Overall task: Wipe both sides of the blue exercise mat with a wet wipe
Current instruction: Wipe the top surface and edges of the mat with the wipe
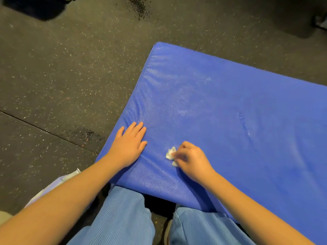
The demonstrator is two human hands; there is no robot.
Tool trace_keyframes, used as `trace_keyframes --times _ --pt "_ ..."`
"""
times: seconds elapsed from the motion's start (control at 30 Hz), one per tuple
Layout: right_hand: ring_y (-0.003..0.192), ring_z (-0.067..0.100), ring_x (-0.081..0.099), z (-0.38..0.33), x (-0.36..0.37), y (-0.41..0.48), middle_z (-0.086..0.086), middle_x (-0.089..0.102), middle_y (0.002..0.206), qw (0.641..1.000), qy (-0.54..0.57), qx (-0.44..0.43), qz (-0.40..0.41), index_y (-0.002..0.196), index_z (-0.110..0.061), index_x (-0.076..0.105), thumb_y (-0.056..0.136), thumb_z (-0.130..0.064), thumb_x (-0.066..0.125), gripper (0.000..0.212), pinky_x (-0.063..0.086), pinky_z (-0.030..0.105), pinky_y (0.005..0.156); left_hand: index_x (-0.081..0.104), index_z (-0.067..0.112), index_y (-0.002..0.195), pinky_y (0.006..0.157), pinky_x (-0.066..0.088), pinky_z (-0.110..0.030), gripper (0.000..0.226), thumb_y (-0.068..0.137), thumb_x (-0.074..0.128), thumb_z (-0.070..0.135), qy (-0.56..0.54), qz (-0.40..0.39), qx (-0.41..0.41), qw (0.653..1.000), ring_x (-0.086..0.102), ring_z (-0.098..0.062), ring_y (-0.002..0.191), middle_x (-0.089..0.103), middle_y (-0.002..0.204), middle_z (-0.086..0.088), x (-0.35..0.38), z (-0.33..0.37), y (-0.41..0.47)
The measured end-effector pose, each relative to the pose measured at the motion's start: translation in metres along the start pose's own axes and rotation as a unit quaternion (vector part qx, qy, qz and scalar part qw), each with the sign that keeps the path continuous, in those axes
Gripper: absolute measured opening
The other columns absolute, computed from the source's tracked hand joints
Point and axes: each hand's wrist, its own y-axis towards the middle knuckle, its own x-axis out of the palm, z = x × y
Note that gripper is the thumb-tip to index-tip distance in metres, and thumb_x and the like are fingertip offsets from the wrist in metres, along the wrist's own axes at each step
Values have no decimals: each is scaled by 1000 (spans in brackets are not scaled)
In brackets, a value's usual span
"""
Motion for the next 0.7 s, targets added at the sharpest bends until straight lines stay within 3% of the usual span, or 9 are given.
trace_keyframes --times 0.07,0.13,0.2,0.3,0.47,0.57,0.63,0.7 --pt "64 -4 51 -14 5 -17 -12 48 75 993 29 -49 -108 92 -16 76 84 -10 68 13 36 9 65 6 19 156 120 0 -42 58 105 23 40 1 -1 1 1000 -6 -16 150 -5 163 3 0 0 -3" --pt "68 3 52 -16 -2 -28 -4 56 80 981 25 -73 -179 91 -14 76 82 -12 70 11 37 14 64 7 19 156 121 0 -42 58 105 24 40 1 4 1 1000 -5 -16 150 -4 163 3 0 -1 -6" --pt "69 9 53 -3 -12 -23 -5 56 80 989 -6 -39 -140 88 -16 75 84 -16 68 8 40 25 65 9 19 156 121 0 -43 57 105 24 40 -7 12 -1 1000 -4 -17 150 -1 163 3 1 -1 -8" --pt "64 2 48 2 -10 -25 -14 47 77 999 -36 -1 -31 90 -16 75 84 -15 67 10 35 20 64 13 18 155 120 -1 -43 55 106 25 37 -31 33 -17 999 -2 -17 150 2 163 3 6 5 -10" --pt "61 -2 47 -11 -14 -62 -10 55 79 981 0 -44 -188 87 -17 74 82 -9 66 13 37 19 62 15 17 155 119 -1 -42 53 106 24 34 -33 54 -27 998 0 -17 150 5 163 3 9 10 -15" --pt "62 -1 53 12 -27 -62 -13 48 74 998 -43 8 -47 74 -32 69 79 -4 66 29 34 15 61 17 16 155 119 0 -43 53 106 26 33 -36 54 -26 998 2 -18 150 8 163 2 7 10 -15" --pt "64 1 54 17 -24 -63 -12 48 72 997 -38 53 33 77 -22 73 79 -1 67 22 35 14 62 18 16 155 119 0 -44 52 106 26 33 -36 56 -31 997 2 -19 150 8 163 2 7 12 -16" --pt "65 -3 53 12 -19 -72 -14 48 70 1000 3 20 -20 83 -14 75 79 -7 67 11 36 9 61 18 16 154 119 0 -44 53 105 27 35 -40 60 -34 997 2 -19 150 9 163 2 9 14 -18"
